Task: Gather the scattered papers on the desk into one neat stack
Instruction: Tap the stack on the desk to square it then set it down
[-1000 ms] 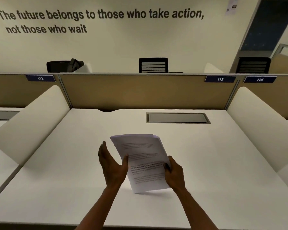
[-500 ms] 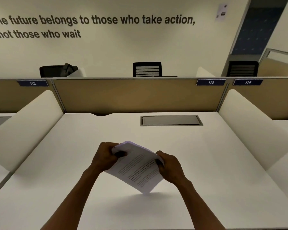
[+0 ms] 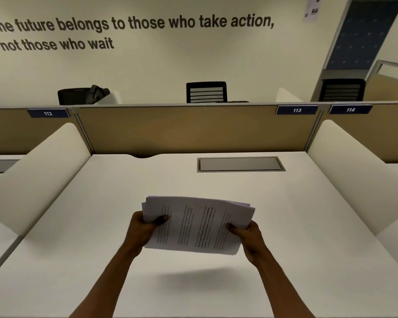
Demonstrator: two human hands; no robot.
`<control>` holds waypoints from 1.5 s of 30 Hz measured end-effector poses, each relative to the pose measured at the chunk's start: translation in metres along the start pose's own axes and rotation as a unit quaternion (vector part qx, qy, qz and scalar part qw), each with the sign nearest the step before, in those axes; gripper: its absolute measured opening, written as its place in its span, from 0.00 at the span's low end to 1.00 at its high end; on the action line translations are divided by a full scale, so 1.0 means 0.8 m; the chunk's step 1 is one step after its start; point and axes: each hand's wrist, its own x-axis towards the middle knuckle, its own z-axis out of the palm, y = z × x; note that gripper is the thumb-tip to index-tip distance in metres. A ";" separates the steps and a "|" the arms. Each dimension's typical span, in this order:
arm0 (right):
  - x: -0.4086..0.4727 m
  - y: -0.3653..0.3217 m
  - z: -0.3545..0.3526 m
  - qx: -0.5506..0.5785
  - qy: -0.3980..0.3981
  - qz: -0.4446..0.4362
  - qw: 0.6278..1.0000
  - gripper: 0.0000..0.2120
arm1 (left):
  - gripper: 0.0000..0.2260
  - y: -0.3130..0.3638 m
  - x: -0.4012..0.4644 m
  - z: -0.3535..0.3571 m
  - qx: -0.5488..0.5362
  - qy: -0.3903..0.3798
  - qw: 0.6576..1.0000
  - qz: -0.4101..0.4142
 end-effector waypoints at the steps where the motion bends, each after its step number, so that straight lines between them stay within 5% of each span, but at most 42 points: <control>1: 0.003 0.001 0.002 -0.014 0.010 -0.006 1.000 0.18 | 0.11 -0.006 0.001 -0.001 -0.013 0.000 1.000 -0.009; 11: 0.006 0.055 0.004 -0.112 0.028 0.014 0.993 0.10 | 0.24 -0.086 -0.001 0.009 -0.069 0.048 0.993 -0.084; 30: 0.025 0.079 0.005 -0.158 0.037 0.005 0.987 0.16 | 0.09 -0.109 0.009 0.018 -0.037 0.019 0.995 -0.087; 36: 0.026 0.061 0.009 -0.230 0.042 -0.022 0.972 0.09 | 0.19 -0.102 0.011 0.009 0.052 0.023 0.995 -0.080; 40: 0.027 0.022 0.018 -0.313 0.015 -0.088 0.945 0.07 | 0.43 -0.052 0.011 0.007 0.192 0.172 0.964 0.067; 43: 0.034 -0.010 0.030 -0.381 -0.009 -0.142 0.913 0.11 | 0.42 -0.001 0.022 0.012 0.310 0.092 0.921 0.219; 45: 0.038 -0.031 0.042 -0.421 -0.037 -0.163 0.892 0.09 | 0.41 0.020 0.036 0.019 0.364 0.015 0.898 0.248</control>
